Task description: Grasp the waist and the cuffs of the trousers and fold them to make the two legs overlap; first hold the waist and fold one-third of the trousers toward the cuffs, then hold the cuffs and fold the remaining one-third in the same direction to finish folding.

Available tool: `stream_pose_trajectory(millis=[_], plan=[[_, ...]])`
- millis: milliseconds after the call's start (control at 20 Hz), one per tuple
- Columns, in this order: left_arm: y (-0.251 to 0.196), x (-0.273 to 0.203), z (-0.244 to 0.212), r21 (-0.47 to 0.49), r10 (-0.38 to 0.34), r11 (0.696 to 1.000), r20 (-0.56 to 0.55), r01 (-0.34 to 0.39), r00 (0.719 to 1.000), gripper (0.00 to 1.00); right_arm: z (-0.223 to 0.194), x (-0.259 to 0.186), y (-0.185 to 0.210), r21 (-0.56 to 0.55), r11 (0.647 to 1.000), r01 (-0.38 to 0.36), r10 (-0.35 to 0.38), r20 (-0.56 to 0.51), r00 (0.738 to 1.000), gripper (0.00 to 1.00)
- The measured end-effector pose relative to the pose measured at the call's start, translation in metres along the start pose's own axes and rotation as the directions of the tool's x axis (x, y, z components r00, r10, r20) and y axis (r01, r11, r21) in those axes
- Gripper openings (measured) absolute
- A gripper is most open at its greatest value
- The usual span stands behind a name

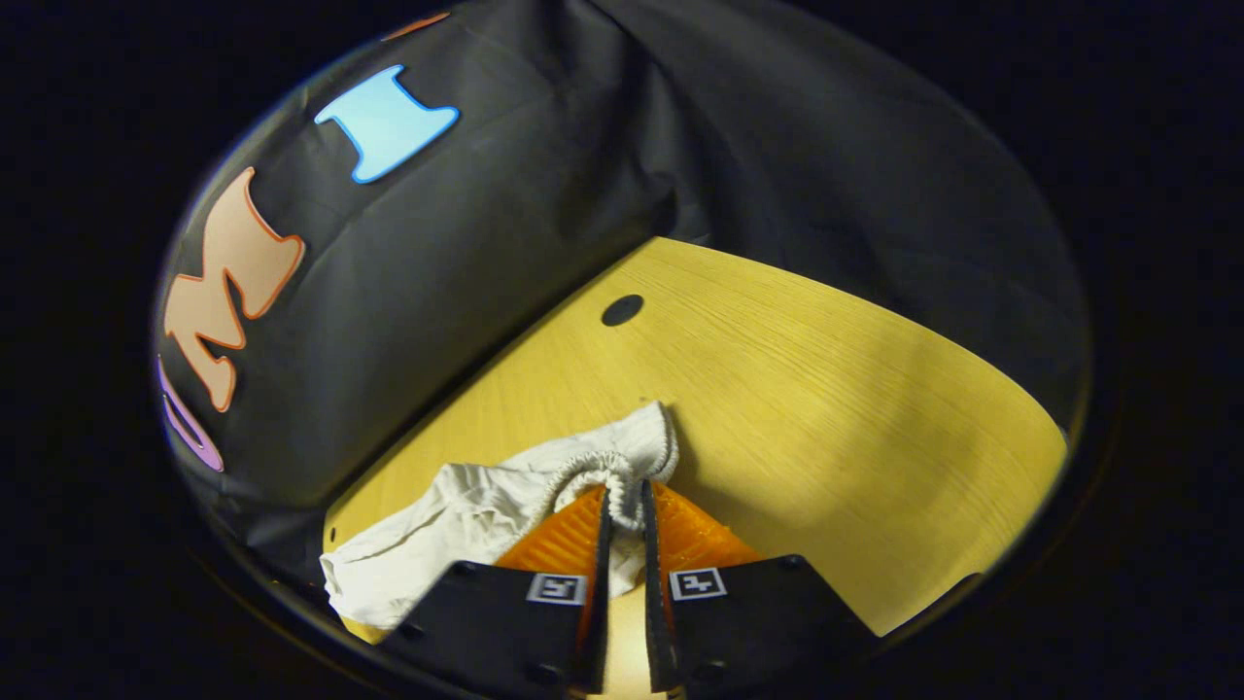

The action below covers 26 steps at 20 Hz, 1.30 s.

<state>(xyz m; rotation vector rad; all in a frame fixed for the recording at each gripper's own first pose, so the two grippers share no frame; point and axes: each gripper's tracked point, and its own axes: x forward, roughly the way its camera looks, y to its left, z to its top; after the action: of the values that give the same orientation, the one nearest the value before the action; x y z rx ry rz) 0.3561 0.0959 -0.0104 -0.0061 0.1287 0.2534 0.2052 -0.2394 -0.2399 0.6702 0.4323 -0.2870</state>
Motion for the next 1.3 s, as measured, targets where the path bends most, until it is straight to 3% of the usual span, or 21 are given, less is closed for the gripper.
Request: stream_pose_trajectory(millis=[100, 250, 500, 650, 850, 1050, 1200, 1300], plan=[[0.001, -0.002, 0.000, -0.006, -0.015, 1.000, -0.005, 0.015, 1.000, 0.95, 0.005, -0.008, 0.012, -0.026, 1.000, 0.000, 0.001, 0.024, 1.000, 0.10], [0.004, 0.001, -0.001, 0.009, -0.051, 0.999, -0.013, 0.051, 0.999, 0.95, 0.018, -0.032, 0.048, -0.107, 0.994, -0.001, 0.011, 0.096, 0.995, 0.16], [0.002, 0.007, 0.004, 0.011, -0.115, 0.993, -0.016, 0.115, 0.993, 0.95, 0.016, -0.077, 0.138, -0.200, 0.979, -0.034, 0.069, 0.174, 0.982, 0.16], [0.006, 0.006, 0.003, 0.025, -0.139, 0.990, -0.032, 0.140, 0.990, 0.95, 0.001, -0.095, 0.216, -0.280, 0.956, -0.083, 0.142, 0.200, 0.969, 0.16], [0.014, 0.007, 0.002, 0.009, -0.151, 0.988, -0.038, 0.152, 0.988, 0.95, -0.051, -0.107, 0.313, -0.399, 0.903, -0.159, 0.244, 0.172, 0.954, 0.16], [0.057, 0.021, -0.014, -0.043, -0.113, 0.993, -0.061, 0.110, 0.992, 0.95, -0.125, -0.113, 0.395, -0.494, 0.823, -0.281, 0.363, 0.076, 0.929, 0.16], [0.088, 0.029, -0.027, -0.078, -0.074, 0.995, -0.074, 0.069, 0.994, 0.95, -0.186, -0.107, 0.429, -0.573, 0.749, -0.333, 0.394, -0.019, 0.919, 0.16], [0.107, 0.035, -0.038, -0.070, -0.053, 0.996, -0.094, 0.047, 0.994, 0.96, -0.203, -0.079, 0.444, -0.598, 0.725, -0.341, 0.389, -0.053, 0.920, 0.16]])
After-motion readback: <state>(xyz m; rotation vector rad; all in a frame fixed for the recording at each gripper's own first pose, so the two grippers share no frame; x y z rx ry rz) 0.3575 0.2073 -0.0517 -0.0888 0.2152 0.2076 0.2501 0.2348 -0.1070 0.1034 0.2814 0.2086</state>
